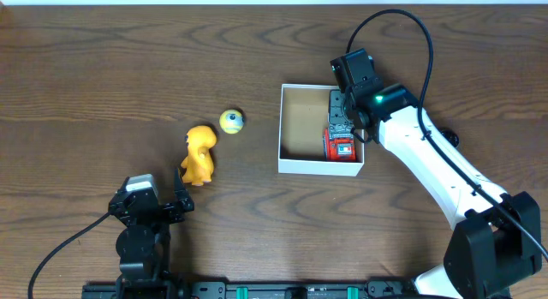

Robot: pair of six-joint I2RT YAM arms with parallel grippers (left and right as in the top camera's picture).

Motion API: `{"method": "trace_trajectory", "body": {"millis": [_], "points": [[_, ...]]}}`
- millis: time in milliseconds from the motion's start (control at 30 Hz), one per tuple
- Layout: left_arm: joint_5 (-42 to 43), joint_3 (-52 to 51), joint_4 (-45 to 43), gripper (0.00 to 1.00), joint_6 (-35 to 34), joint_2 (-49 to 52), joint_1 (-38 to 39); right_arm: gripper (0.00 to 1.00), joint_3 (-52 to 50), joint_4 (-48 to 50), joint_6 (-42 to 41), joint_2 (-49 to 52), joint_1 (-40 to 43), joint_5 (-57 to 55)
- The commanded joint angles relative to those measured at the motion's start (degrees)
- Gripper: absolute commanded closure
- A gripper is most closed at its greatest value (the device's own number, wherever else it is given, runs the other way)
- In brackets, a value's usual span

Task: Pack container
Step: 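Carry the cube left and lower it into the box beside the vehicle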

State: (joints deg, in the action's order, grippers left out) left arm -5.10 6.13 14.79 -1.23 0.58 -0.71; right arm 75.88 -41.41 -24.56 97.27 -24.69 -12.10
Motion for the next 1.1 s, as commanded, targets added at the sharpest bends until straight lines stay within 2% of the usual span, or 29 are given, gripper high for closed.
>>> {"method": "trace_trajectory", "body": {"millis": [0, 267, 667, 1067], "points": [[-0.46, -1.44, 0.31, 0.02, 0.81, -0.35, -0.35, 0.51, 0.17, -0.20, 0.39, -0.04, -0.24, -1.42], [-0.46, -1.44, 0.31, 0.02, 0.81, -0.35, -0.35, 0.56, 0.13, -0.17, 0.39, 1.05, -0.24, -1.42], [-0.46, -1.44, 0.31, 0.02, 0.81, -0.35, -0.35, 0.55, 0.13, 0.35, 0.39, 5.49, -0.24, -2.82], [-0.46, -1.44, 0.31, 0.02, 0.81, -0.35, -0.35, 0.57, 0.13, 1.31, 0.28, 5.49, -0.24, -4.02]]}}
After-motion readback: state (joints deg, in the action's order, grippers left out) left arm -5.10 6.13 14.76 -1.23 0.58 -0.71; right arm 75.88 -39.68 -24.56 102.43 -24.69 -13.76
